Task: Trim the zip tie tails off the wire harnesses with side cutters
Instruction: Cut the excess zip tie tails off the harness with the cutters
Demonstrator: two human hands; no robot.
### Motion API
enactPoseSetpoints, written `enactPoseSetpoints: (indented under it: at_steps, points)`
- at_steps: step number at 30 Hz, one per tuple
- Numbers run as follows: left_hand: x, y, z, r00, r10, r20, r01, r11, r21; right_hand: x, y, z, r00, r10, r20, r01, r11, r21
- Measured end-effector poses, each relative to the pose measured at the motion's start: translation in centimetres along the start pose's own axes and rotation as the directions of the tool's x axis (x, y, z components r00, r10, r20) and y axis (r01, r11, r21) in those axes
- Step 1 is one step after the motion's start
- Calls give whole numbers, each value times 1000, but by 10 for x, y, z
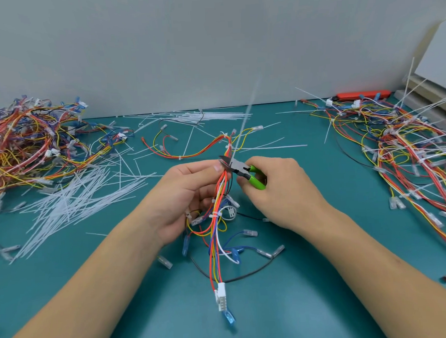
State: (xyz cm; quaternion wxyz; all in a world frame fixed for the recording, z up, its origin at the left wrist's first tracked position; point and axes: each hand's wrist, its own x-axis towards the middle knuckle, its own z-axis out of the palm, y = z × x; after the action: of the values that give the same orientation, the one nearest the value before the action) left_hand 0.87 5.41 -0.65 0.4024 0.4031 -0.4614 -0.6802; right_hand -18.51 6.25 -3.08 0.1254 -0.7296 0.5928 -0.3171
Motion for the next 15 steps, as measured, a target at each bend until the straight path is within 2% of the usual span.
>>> enactPoseSetpoints:
  at_steps: [10, 15]
  points:
    - [1, -2, 1, 1000, -4, 10, 4, 1000, 12, -2, -1, -3, 999, -8, 43, 9, 1000, -12]
    - [1, -2, 0, 1000, -1, 16, 1, 1000, 5, 0, 2, 0, 996, 54, 66, -52, 998, -28]
